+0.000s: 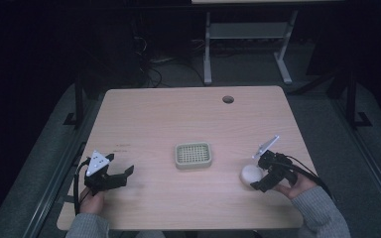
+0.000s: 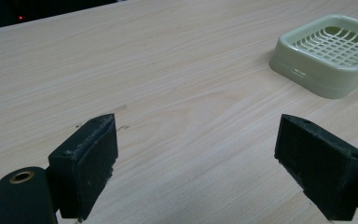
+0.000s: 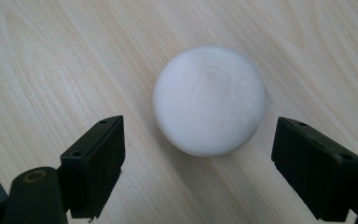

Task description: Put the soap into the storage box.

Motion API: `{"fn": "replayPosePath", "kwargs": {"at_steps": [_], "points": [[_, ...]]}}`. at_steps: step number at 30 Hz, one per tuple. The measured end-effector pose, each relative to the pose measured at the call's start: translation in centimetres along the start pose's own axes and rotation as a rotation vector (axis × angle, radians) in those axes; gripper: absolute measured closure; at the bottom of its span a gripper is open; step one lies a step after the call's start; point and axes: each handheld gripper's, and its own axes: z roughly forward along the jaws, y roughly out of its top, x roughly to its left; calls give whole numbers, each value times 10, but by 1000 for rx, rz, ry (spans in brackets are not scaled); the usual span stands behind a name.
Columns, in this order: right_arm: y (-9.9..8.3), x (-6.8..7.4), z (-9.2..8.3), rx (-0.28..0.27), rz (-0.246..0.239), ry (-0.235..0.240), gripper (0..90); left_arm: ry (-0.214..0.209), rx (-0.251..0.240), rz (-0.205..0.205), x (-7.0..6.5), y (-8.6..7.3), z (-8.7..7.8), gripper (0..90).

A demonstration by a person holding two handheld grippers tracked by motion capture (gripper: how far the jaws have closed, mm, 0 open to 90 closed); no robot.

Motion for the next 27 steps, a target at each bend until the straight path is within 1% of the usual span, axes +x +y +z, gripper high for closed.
{"fn": "replayPosePath", "kwargs": {"at_steps": [5, 12, 14, 17, 18, 21, 24, 27], "points": [[5, -3, 4, 22, 1, -2, 163, 1, -1, -2, 0, 0, 0, 128], [9, -6, 10, 35, 5, 1, 163, 0, 0, -2, 0, 0, 0, 128], [10, -6, 10, 37, 2, -4, 163, 0, 0, 0, 0, 0, 0, 128], [15, -6, 12, 52, -1, -2, 163, -1, 0, 0, 0, 0, 0, 128], [17, -7, 13, 56, -9, -1, 163, 0, -1, -5, 0, 0, 0, 128], [19, -7, 15, 64, -10, -4, 163, 1, -2, -6, 0, 0, 0, 128], [23, -7, 19, 87, -18, -6, 161, 1, -4, -8, 0, 0, -1, 128], [25, -7, 20, 96, -20, -4, 162, 2, -5, -7, 0, 0, -1, 128]]}}
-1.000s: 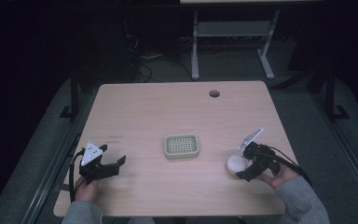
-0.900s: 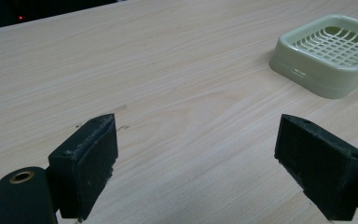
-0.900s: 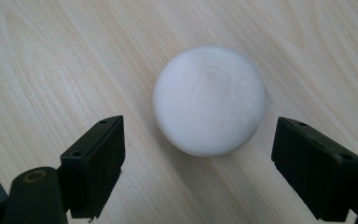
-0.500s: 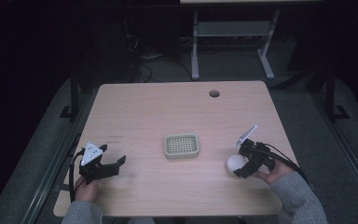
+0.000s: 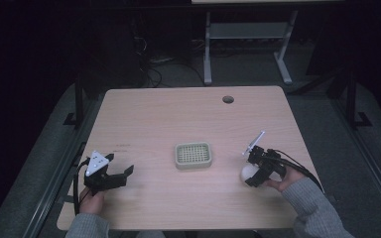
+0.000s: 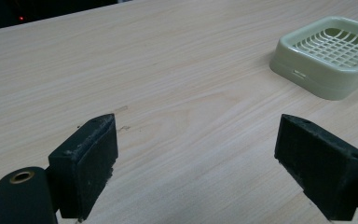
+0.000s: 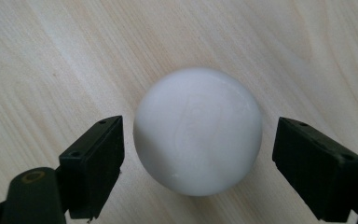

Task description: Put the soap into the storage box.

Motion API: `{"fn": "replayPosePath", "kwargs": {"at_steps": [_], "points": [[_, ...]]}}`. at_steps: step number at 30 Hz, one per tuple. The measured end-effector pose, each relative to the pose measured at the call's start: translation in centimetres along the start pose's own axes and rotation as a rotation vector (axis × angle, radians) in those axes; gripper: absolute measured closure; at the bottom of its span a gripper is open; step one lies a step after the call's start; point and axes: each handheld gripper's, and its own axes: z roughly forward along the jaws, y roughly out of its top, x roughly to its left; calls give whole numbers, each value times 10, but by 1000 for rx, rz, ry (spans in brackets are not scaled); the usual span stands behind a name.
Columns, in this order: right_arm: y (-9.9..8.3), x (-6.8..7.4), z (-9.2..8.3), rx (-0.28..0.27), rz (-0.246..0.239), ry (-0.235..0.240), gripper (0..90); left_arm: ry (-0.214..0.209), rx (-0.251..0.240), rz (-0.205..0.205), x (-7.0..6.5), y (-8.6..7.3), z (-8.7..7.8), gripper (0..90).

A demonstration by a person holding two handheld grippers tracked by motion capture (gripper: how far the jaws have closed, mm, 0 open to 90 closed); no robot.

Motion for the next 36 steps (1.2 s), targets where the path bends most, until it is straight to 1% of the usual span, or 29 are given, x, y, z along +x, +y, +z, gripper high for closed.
{"fn": "replayPosePath", "kwargs": {"at_steps": [2, 8, 14, 20, 22, 24, 29, 31, 36], "points": [[1, -1, 2, 11, -3, -10, 162, 0, 0, 0, 0, 0, 0, 128], [3, -2, 5, 35, -3, -8, 164, 0, 0, 0, 0, 0, 0, 128], [5, -1, 9, 45, -12, -11, 164, 0, 0, 0, 0, 0, 0, 128], [7, 0, 13, 67, -22, -15, 165, 0, -3, -2, 0, 0, 0, 128], [7, 0, 14, 66, -28, -16, 165, 1, -3, -3, 0, 0, 0, 128], [8, 0, 15, 70, -25, -10, 165, 0, -3, -3, 0, 0, -1, 128], [8, 0, 16, 78, -32, -15, 171, -1, -3, -3, 0, 0, 0, 128], [9, 1, 17, 80, -37, -14, 192, -1, -3, -2, 0, 0, -1, 128], [9, 1, 17, 82, -40, -16, 205, -2, -2, -4, 0, 0, -1, 128]]}}
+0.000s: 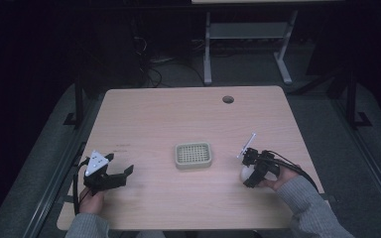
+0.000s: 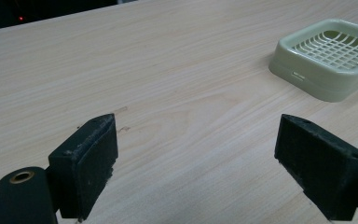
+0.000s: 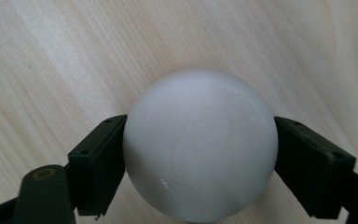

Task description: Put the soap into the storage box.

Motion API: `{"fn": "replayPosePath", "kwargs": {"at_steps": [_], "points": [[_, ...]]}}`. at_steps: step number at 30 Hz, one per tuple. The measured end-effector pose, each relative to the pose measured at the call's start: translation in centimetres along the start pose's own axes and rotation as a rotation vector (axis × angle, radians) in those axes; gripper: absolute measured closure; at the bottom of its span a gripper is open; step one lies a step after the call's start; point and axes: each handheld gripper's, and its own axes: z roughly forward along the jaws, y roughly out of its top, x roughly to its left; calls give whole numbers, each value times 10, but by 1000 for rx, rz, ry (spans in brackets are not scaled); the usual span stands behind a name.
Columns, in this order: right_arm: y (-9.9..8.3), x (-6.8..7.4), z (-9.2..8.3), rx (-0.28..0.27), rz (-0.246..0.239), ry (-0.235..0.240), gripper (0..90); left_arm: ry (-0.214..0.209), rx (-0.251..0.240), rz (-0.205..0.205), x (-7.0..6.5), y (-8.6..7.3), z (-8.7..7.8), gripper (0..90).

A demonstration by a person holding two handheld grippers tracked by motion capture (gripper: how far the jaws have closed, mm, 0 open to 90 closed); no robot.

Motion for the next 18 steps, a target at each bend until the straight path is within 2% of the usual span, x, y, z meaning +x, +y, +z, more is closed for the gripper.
{"fn": "replayPosePath", "kwargs": {"at_steps": [18], "points": [[2, 2, 1, 15, -11, 1, 233, 0, -5, -4, 0, 0, 0, 128]]}}
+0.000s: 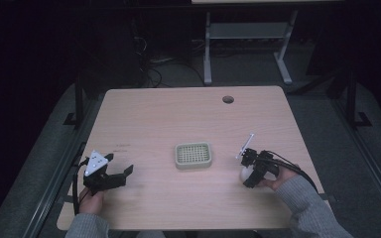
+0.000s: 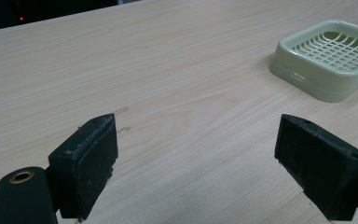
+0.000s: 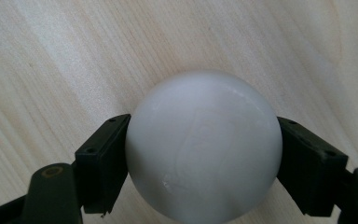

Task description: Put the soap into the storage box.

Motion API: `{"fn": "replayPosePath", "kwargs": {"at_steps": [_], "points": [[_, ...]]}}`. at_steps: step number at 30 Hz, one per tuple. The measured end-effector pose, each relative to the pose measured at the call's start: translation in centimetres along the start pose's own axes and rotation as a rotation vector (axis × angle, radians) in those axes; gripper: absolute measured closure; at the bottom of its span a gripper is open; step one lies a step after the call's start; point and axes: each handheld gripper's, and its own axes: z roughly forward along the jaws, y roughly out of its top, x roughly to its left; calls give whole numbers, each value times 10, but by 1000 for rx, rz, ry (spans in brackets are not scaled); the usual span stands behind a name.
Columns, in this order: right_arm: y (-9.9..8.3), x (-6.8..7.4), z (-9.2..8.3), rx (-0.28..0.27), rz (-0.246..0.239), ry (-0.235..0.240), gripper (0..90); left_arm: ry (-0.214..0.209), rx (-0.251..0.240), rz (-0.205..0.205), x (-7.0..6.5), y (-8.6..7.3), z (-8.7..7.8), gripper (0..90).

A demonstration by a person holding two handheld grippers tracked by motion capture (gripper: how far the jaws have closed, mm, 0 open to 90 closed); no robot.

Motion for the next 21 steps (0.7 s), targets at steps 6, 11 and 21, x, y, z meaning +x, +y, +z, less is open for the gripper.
{"fn": "replayPosePath", "kwargs": {"at_steps": [6, 11, 21], "points": [[1, 1, -1, 10, -6, 5, 234, 0, 3, 1, 0, 0, 0, 128], [2, 1, -2, -4, -9, 10, 234, 0, 0, -2, 0, 0, 0, 128], [9, 0, -10, -20, -19, 26, 234, 0, -2, 0, 0, 0, 0, 128]]}}
